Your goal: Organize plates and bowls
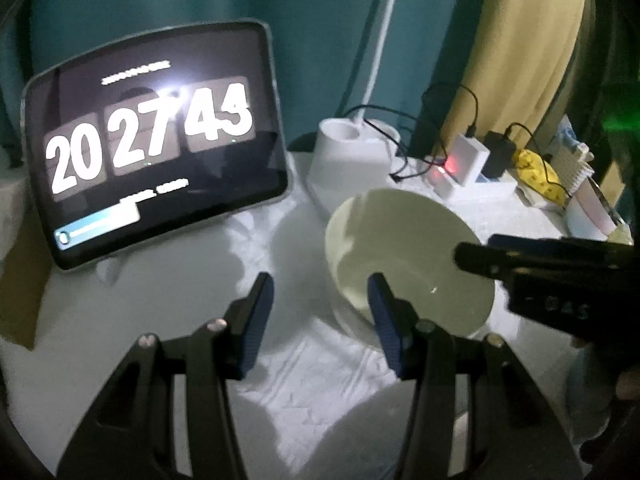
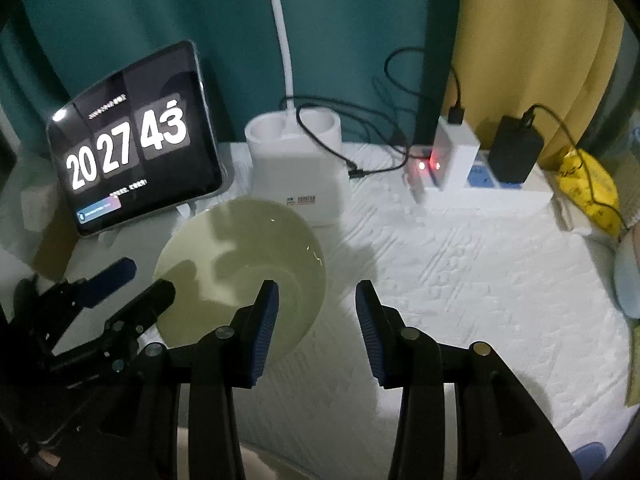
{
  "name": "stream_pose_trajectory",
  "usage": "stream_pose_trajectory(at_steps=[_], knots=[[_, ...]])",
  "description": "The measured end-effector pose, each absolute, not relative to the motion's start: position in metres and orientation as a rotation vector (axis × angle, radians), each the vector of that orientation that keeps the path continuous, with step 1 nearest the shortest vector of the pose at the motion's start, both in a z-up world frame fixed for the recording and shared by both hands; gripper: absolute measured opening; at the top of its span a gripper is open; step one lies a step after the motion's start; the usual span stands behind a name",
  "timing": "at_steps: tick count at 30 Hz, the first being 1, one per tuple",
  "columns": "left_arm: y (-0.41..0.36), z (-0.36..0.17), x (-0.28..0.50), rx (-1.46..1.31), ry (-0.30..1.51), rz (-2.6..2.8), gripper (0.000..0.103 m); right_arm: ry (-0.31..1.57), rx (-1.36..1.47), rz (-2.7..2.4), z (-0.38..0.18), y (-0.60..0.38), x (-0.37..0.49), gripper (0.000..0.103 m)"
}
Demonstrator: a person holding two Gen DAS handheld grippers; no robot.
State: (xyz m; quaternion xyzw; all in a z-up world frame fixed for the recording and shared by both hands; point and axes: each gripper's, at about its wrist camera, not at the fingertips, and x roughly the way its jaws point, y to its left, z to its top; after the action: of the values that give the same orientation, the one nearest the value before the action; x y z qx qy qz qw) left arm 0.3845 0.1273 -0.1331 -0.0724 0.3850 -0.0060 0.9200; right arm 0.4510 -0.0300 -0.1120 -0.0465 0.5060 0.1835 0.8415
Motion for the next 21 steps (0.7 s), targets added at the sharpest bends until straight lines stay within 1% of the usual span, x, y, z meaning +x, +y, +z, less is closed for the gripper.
stream_pose_trajectory(at_steps=[11,12,13,14,15,16,21], knots=[[0.117,-0.137,0.398,-0.097,0.820,-0.016,0.049,1.153,-0.048,0.373,-0.143,-0.027,0.460,0.042],[0.116,-0.138,0.398,-0.094,0.823,-0.024,0.047,1.154,-0.049,0.376,-0.145,-0.025,0.460,0.042],[0.115,-0.139,0.399,-0.093,0.826,-0.033,0.044,1.158,-0.040,0.386,-0.147,-0.025,0.459,0.038],[0.113,-0.139,0.399,-0.091,0.827,-0.038,0.041,1.166,-0.022,0.404,-0.148,-0.024,0.459,0.032],[0.112,-0.139,0.399,-0.086,0.825,-0.040,0.040,1.170,-0.012,0.415,-0.149,-0.023,0.458,0.030],[0.111,-0.139,0.399,-0.084,0.825,-0.046,0.034,1.165,-0.018,0.417,-0.148,-0.021,0.457,0.027],[0.107,-0.138,0.395,-0.067,0.813,-0.040,0.028,1.141,-0.053,0.392,-0.146,-0.017,0.454,0.024]])
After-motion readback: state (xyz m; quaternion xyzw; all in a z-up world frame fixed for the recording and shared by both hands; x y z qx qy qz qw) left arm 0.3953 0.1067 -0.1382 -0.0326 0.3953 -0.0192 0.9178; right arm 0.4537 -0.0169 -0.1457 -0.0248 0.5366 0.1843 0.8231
